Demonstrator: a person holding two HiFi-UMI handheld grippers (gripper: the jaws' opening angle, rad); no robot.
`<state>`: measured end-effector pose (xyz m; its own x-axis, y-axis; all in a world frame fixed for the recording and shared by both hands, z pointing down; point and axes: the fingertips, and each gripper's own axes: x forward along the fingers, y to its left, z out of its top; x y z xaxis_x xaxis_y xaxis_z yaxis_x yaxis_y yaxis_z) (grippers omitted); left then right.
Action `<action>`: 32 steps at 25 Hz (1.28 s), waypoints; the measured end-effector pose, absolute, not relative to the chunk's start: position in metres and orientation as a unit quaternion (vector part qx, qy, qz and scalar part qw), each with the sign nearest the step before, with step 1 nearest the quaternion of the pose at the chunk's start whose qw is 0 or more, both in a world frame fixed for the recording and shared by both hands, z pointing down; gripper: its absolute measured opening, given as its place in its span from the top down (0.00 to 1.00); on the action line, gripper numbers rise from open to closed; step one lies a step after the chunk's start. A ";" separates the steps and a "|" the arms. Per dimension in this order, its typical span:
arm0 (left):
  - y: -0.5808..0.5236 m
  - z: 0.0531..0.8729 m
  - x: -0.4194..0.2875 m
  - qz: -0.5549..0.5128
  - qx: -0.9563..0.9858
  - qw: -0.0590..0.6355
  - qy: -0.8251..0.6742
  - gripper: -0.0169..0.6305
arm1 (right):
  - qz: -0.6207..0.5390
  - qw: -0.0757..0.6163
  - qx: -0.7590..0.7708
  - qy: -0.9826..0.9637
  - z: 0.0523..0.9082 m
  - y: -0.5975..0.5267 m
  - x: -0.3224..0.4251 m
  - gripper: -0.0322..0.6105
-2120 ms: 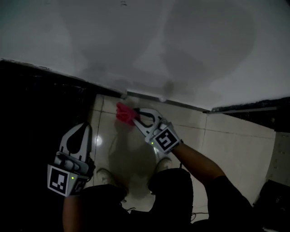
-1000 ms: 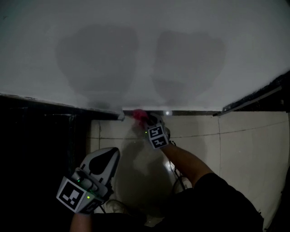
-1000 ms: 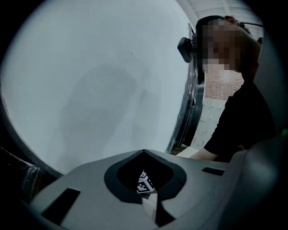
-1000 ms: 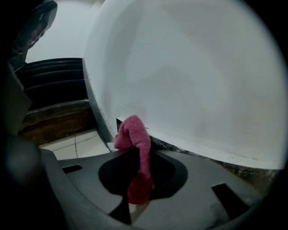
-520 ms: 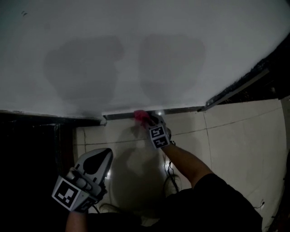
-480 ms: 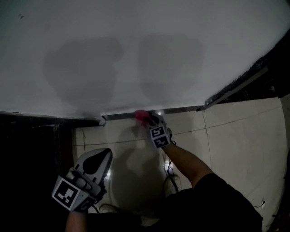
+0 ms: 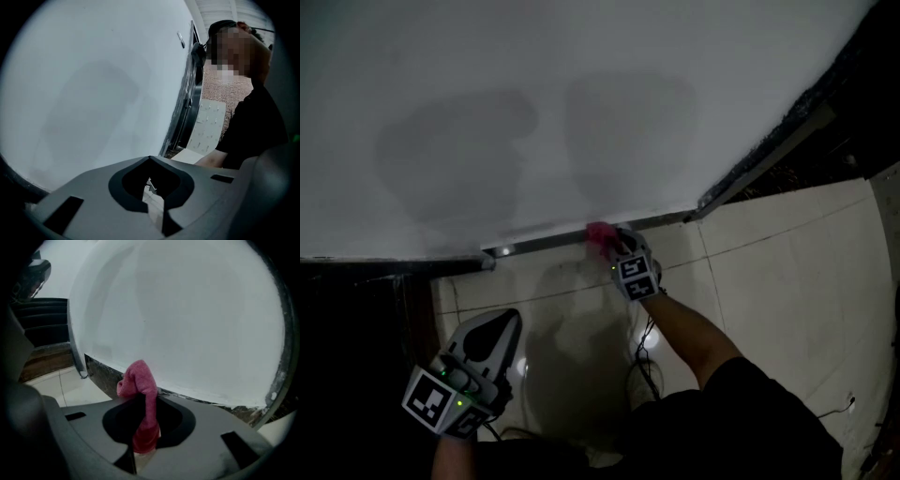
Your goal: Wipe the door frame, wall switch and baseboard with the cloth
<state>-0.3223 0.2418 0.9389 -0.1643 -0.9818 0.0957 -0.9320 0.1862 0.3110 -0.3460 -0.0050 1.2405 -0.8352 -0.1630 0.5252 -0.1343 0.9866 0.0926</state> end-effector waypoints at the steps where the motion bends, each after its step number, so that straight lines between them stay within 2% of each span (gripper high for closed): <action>1: 0.238 0.940 -0.320 -0.088 0.634 0.139 -0.755 0.97 | -0.024 0.277 0.083 -0.957 1.241 -0.011 -0.342 0.85; 32: 0.203 0.964 -0.309 -0.060 0.647 0.159 -0.743 0.97 | 0.069 0.252 0.302 -0.917 1.257 -0.200 -0.223 0.85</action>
